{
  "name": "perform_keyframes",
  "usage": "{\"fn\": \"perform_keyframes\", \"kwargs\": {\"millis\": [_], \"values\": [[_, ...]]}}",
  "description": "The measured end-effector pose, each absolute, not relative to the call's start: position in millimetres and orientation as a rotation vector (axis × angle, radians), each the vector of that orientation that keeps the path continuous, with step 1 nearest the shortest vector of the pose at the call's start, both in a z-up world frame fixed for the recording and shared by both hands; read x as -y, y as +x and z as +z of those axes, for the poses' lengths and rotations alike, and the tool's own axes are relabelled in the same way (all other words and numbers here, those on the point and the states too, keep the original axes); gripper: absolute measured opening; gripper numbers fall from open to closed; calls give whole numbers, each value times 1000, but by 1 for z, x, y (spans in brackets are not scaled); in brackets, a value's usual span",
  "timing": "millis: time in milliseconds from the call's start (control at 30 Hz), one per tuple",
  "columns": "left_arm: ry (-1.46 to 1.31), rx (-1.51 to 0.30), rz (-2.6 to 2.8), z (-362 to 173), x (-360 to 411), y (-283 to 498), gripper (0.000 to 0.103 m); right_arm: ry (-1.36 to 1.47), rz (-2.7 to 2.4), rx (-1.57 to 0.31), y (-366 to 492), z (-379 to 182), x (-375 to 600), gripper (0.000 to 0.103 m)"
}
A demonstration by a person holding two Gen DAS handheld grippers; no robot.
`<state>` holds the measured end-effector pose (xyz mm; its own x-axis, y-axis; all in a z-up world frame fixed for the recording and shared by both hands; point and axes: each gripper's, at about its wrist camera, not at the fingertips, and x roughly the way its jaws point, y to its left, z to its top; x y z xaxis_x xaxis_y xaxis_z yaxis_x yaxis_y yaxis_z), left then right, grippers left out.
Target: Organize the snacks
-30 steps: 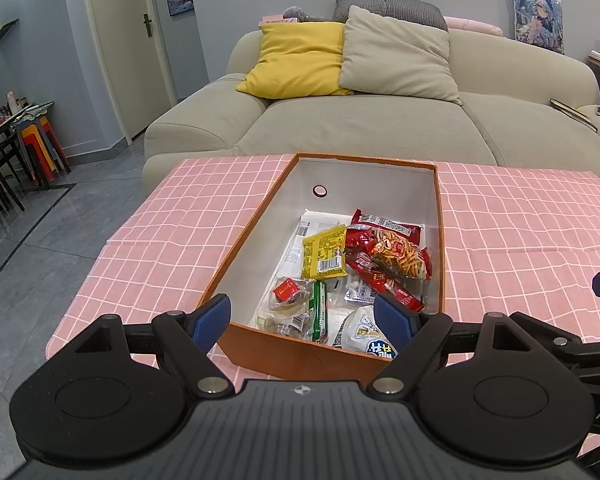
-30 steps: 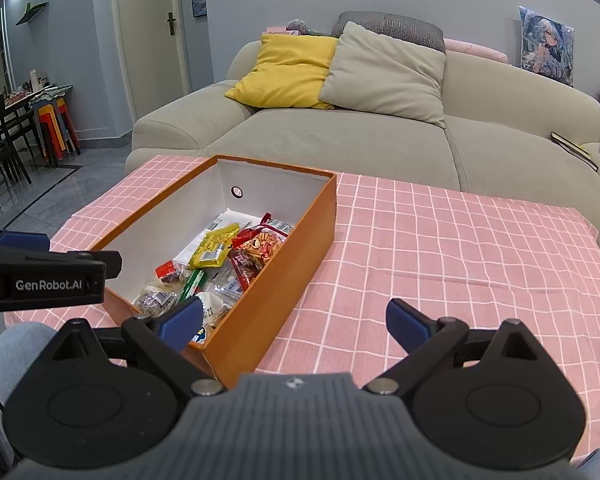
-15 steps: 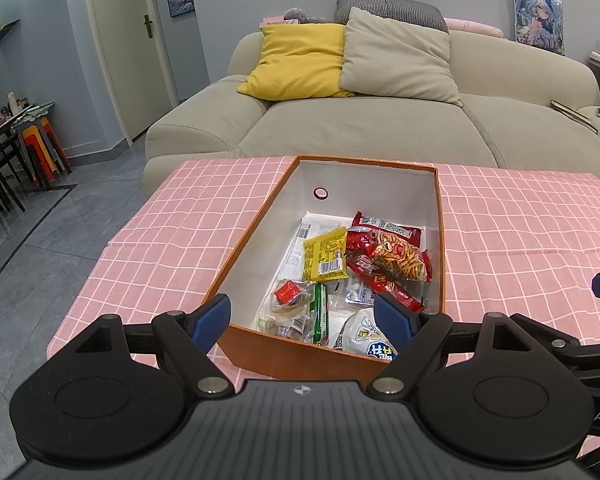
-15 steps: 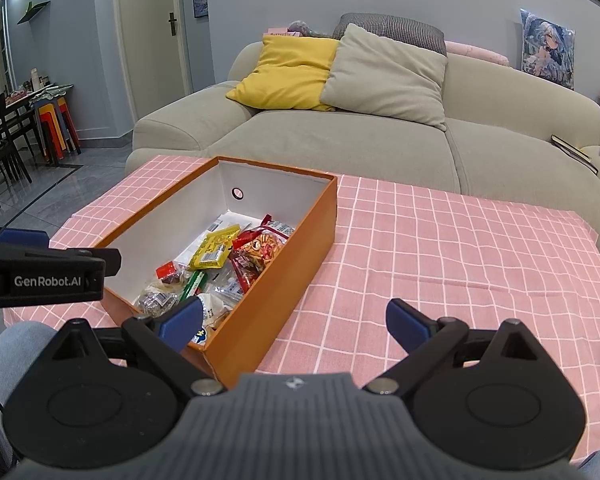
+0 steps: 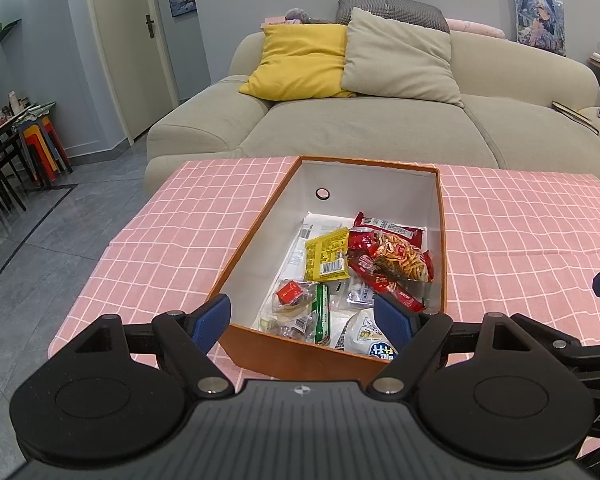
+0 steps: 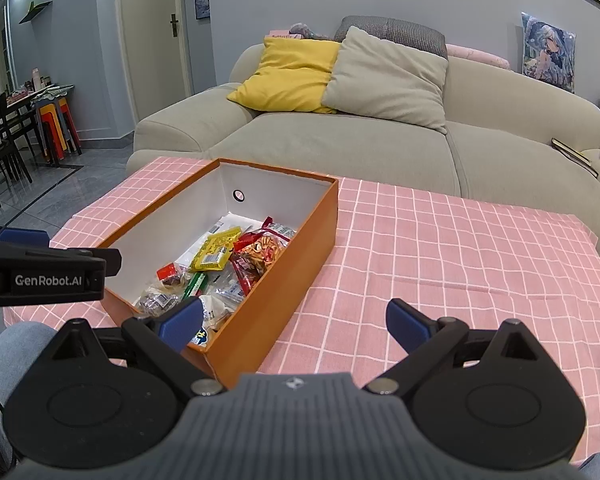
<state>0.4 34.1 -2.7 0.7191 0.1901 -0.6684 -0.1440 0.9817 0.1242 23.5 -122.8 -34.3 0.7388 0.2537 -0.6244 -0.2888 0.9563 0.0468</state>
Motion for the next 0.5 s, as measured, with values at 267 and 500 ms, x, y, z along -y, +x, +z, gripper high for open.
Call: {"fn": "perform_keyframes", "kwargs": {"millis": [267, 500], "values": [[65, -745, 191, -2, -34, 0, 95, -61, 308, -673, 23, -34, 125, 96], [62, -743, 203, -1, -32, -3, 95, -62, 310, -672, 23, -34, 125, 96]]}}
